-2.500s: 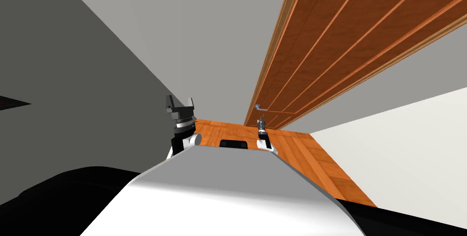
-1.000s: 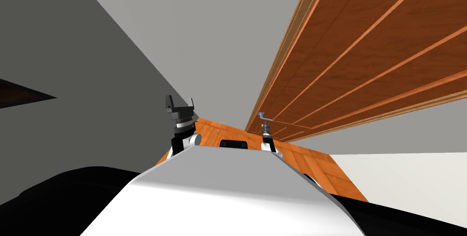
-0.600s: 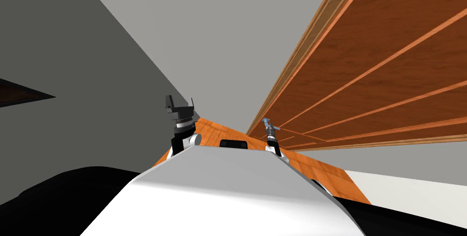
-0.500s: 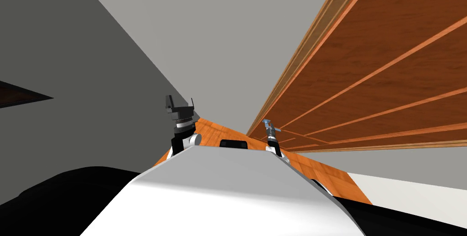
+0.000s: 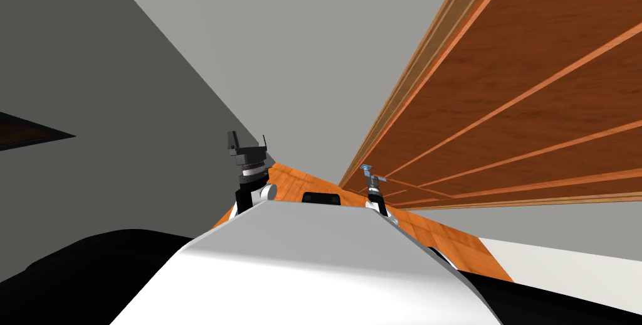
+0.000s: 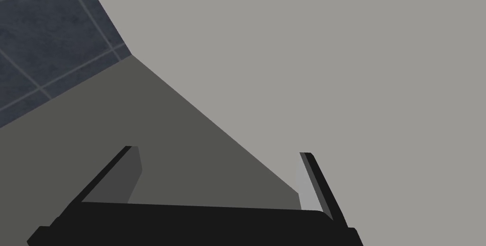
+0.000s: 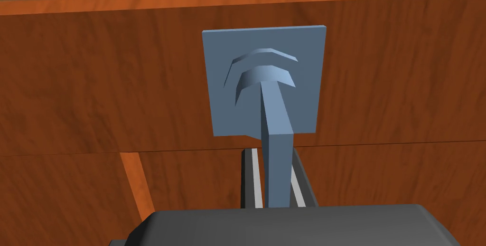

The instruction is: Pull the door open

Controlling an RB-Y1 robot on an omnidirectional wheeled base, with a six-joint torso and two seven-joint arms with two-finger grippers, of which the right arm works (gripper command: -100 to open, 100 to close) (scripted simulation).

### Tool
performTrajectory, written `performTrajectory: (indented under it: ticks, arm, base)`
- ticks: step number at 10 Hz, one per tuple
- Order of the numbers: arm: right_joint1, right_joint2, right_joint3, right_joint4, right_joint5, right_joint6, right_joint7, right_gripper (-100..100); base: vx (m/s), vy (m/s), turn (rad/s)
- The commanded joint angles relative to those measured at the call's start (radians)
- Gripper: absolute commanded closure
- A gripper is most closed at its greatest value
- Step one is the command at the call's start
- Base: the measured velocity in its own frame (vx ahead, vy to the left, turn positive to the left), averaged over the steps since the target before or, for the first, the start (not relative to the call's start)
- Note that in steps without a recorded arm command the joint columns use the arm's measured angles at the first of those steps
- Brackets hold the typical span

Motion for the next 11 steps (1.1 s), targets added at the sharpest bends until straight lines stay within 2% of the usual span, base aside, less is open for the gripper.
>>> performTrajectory:
  ticks: [1, 2, 3, 5, 11]
  arm:
    - [-0.001, 0.001, 0.001, -0.002, 0.000, -0.002, -0.001, 100]
    - [-0.001, 0.001, 0.001, -0.002, 0.000, -0.002, -0.001, 100]
    - [0.010, -0.011, 0.015, -0.003, 0.005, -0.010, -0.014, 100]
    - [0.019, -0.022, 0.029, -0.006, 0.009, -0.020, -0.027, 100]
    - [0.061, -0.073, 0.093, -0.020, 0.031, -0.067, -0.090, 100]
  base:
    - [0.000, 0.000, 0.000]
    - [0.000, 0.000, 0.000]
    - [-0.117, -0.032, 0.120]
    - [-0.180, -0.018, 0.106]
    - [-0.214, -0.042, 0.124]
